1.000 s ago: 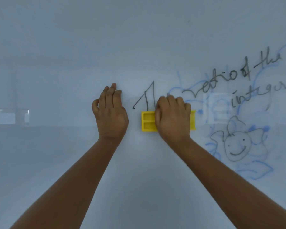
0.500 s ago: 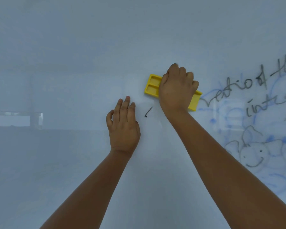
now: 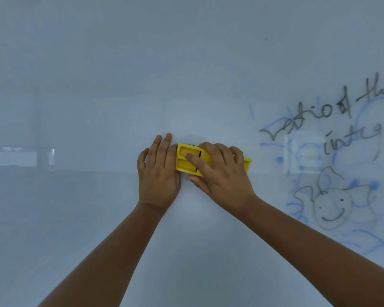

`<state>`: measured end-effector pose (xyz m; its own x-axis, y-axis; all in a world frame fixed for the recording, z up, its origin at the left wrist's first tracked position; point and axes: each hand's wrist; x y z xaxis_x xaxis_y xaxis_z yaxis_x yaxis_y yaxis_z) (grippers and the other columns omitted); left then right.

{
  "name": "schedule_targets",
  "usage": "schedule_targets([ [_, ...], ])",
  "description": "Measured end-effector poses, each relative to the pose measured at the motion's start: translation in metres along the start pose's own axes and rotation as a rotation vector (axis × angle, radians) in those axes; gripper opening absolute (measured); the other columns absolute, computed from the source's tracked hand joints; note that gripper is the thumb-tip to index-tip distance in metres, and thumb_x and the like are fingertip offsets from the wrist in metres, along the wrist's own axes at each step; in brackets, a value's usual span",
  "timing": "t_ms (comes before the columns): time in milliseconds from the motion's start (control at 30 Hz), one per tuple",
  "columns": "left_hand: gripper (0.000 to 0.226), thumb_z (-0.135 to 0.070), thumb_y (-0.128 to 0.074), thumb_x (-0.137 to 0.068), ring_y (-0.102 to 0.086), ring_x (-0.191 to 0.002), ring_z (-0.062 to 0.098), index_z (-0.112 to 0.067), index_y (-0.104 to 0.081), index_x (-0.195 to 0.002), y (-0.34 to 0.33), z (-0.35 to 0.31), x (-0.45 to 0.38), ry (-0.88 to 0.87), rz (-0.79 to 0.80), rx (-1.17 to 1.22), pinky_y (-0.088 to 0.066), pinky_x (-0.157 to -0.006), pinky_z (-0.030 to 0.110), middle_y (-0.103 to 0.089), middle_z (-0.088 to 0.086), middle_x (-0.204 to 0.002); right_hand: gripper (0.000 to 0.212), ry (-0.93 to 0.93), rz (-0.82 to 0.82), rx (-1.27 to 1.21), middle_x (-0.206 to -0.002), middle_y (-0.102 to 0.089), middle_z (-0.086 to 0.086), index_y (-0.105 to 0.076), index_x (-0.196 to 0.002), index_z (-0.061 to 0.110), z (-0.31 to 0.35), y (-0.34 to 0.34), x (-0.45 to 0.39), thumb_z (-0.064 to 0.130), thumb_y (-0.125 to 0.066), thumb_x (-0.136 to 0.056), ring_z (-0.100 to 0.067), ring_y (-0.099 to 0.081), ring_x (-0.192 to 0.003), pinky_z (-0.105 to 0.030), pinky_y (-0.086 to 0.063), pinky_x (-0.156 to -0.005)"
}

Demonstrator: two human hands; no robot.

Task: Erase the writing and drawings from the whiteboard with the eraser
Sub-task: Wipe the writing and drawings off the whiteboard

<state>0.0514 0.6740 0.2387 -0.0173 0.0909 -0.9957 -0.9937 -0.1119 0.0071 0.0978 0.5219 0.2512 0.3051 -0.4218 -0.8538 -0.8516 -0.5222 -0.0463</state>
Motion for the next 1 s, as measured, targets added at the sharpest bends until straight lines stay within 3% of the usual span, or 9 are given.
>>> schedule_targets([
  [100, 0.035, -0.013, -0.039, -0.086, -0.048, -0.124, 0.034, 0.000, -0.061, -0.111, 0.000, 0.001, 0.000, 0.001, 0.003, -0.005, -0.035, -0.095, 0.045, -0.055, 0.017, -0.131, 0.039, 0.095, 0.034, 0.032, -0.119, -0.063, -0.009, -0.051, -0.127, 0.039, -0.017, -0.001, 0.003, 0.048, -0.051, -0.089, -0.027, -0.058, -0.097, -0.041, -0.041, -0.079],
  [167, 0.041, -0.010, -0.038, -0.080, -0.047, -0.125, 0.033, 0.000, -0.060, -0.113, 0.001, 0.001, 0.000, -0.002, 0.011, -0.015, -0.030, -0.096, 0.044, -0.054, 0.018, -0.132, 0.040, 0.062, 0.048, 0.015, -0.119, -0.063, -0.011, -0.050, -0.128, 0.040, -0.033, 0.002, -0.001, 0.047, -0.050, -0.089, -0.030, -0.059, -0.095, -0.041, -0.040, -0.079],
  [400, 0.045, -0.010, -0.037, -0.080, -0.044, -0.127, 0.033, 0.001, -0.056, -0.119, 0.002, -0.001, 0.000, 0.015, 0.047, -0.041, -0.035, -0.099, 0.048, -0.051, 0.018, -0.135, 0.043, -0.422, 0.038, 0.082, -0.127, -0.052, -0.019, -0.043, -0.135, 0.034, -0.111, 0.016, -0.011, 0.046, -0.042, -0.093, -0.040, -0.051, -0.097, -0.047, -0.038, -0.079],
  [533, 0.045, -0.011, -0.036, -0.081, -0.043, -0.128, 0.032, 0.000, -0.056, -0.119, 0.001, 0.000, 0.002, 0.017, 0.049, -0.044, -0.034, -0.101, 0.049, -0.051, 0.018, -0.135, 0.047, -0.820, 0.004, 0.080, -0.134, -0.045, -0.018, -0.035, -0.138, 0.036, -0.097, 0.007, -0.026, 0.049, -0.040, -0.093, -0.039, -0.046, -0.104, -0.048, -0.035, -0.082],
  [600, 0.045, -0.012, -0.036, -0.081, -0.043, -0.128, 0.032, 0.000, -0.056, -0.120, 0.000, 0.000, 0.002, 0.018, 0.047, -0.045, -0.034, -0.101, 0.049, -0.051, 0.018, -0.135, 0.049, -0.914, -0.008, 0.074, -0.135, -0.045, -0.017, -0.034, -0.138, 0.038, -0.067, 0.001, -0.032, 0.047, -0.044, -0.091, -0.037, -0.046, -0.104, -0.046, -0.035, -0.082],
  [800, 0.046, -0.015, -0.035, -0.081, -0.044, -0.127, 0.033, -0.001, -0.056, -0.119, 0.000, 0.002, 0.001, 0.000, 0.043, -0.058, -0.032, -0.099, 0.047, -0.051, 0.018, -0.135, 0.042, -0.516, 0.029, 0.061, -0.120, -0.061, -0.010, -0.043, -0.133, 0.037, 0.030, 0.000, 0.014, 0.044, -0.046, -0.091, -0.030, -0.056, -0.093, -0.041, -0.045, -0.079],
  [900, 0.046, -0.016, -0.035, -0.080, -0.044, -0.127, 0.034, 0.000, -0.056, -0.118, 0.000, 0.003, 0.003, -0.014, 0.032, -0.055, -0.028, -0.098, 0.046, -0.051, 0.019, -0.135, 0.040, -0.343, 0.068, 0.034, -0.117, -0.063, -0.007, -0.044, -0.130, 0.040, 0.020, 0.003, 0.035, 0.046, -0.046, -0.090, -0.028, -0.058, -0.090, -0.041, -0.045, -0.077],
  [1000, 0.045, -0.014, -0.035, -0.080, -0.044, -0.127, 0.034, 0.001, -0.056, -0.118, -0.001, 0.002, 0.002, -0.017, 0.018, -0.058, -0.029, -0.098, 0.047, -0.051, 0.020, -0.134, 0.041, -0.345, 0.074, 0.035, -0.117, -0.063, -0.009, -0.048, -0.129, 0.038, -0.029, 0.010, 0.035, 0.045, -0.049, -0.088, -0.031, -0.057, -0.089, -0.040, -0.043, -0.073],
])
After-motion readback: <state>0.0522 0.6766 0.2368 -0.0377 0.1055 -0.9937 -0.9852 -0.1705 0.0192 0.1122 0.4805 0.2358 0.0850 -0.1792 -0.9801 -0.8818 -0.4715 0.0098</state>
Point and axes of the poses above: each hand's wrist, its own x-axis away from the middle knuckle, its own y-axis out of the back of the hand, z = x × y
